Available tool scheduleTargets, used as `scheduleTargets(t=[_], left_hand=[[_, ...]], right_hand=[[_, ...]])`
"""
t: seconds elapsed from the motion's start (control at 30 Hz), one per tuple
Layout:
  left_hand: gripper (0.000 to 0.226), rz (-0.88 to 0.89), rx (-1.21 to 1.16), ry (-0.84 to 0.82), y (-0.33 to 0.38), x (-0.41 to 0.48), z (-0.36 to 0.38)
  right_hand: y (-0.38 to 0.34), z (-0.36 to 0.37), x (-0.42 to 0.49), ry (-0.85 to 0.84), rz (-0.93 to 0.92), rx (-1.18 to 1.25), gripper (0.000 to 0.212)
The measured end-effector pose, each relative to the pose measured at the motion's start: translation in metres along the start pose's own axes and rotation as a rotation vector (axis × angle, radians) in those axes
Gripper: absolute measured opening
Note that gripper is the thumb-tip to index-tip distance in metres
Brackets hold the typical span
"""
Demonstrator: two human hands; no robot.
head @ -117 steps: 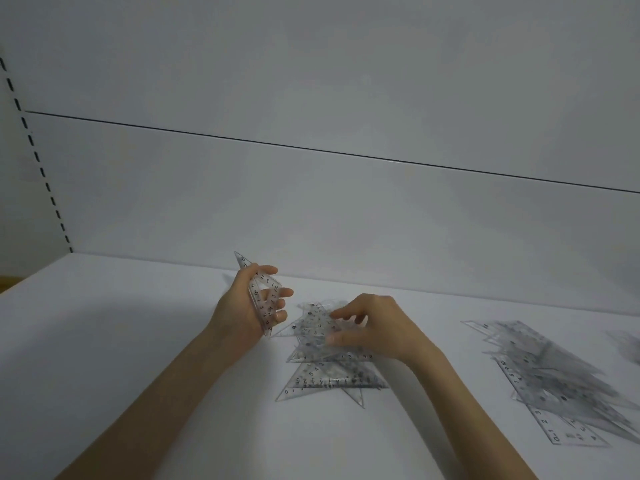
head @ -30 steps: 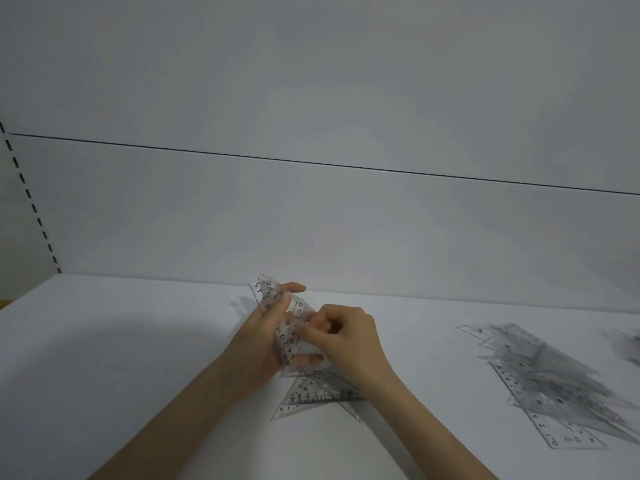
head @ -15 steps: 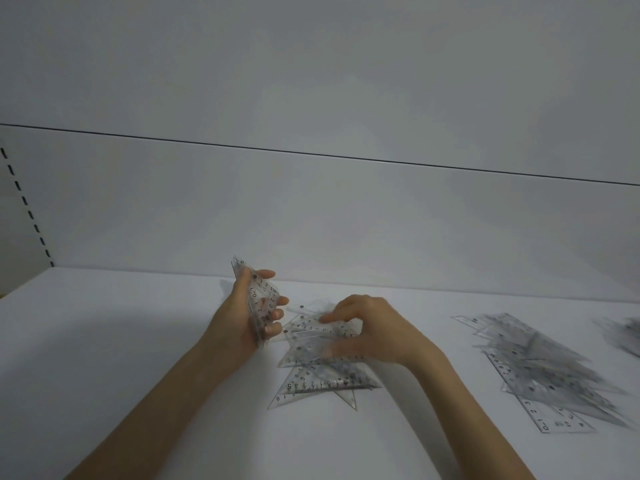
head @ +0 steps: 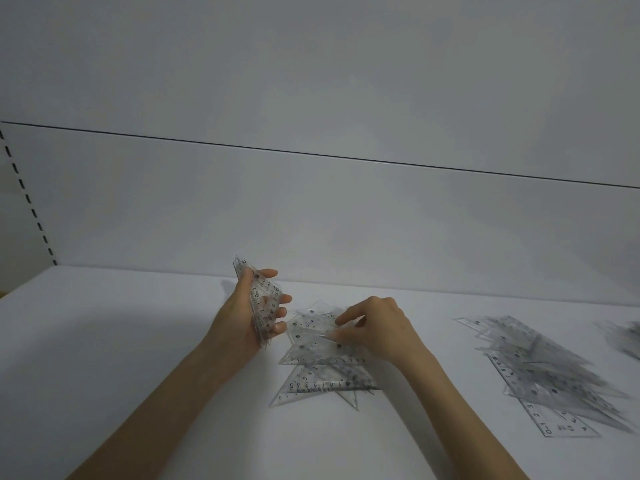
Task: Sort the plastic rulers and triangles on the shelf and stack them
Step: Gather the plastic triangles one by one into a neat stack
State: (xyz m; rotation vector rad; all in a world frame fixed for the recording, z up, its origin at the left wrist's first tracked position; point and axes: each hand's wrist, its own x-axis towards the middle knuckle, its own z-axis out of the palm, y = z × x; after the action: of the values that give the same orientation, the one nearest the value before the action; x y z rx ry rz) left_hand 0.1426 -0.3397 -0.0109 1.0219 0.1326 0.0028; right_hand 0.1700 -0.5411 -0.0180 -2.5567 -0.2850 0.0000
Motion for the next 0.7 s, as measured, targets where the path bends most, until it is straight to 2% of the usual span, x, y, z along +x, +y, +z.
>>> scheduleTargets(t=[0.07, 0.27, 0.4, 0.7], left_hand=[[0.045, 0.005, 0.001, -0.002, 0.000, 0.000, 0.000], [0.045, 0.005, -0.008, -0.007, -0.002, 0.000, 0.000], [0.044, 0.005, -0.012, -0.007, -0.002, 0.000, 0.000], [0.045, 0.012, -0.001, -0.007, -0.003, 0.000, 0.000]], right_hand=[[0.002, -0.001, 0.002, 0.014, 0.008, 0.049, 0.020], [0.008, -0.009, 0.002, -0.011, 0.112, 0.183, 0.048], [0.011, -0.007, 0.004, -0.025, 0.176, 0.186, 0.047], [0.018, -0.016, 0.003, 0.078, 0.246, 0.341, 0.011]])
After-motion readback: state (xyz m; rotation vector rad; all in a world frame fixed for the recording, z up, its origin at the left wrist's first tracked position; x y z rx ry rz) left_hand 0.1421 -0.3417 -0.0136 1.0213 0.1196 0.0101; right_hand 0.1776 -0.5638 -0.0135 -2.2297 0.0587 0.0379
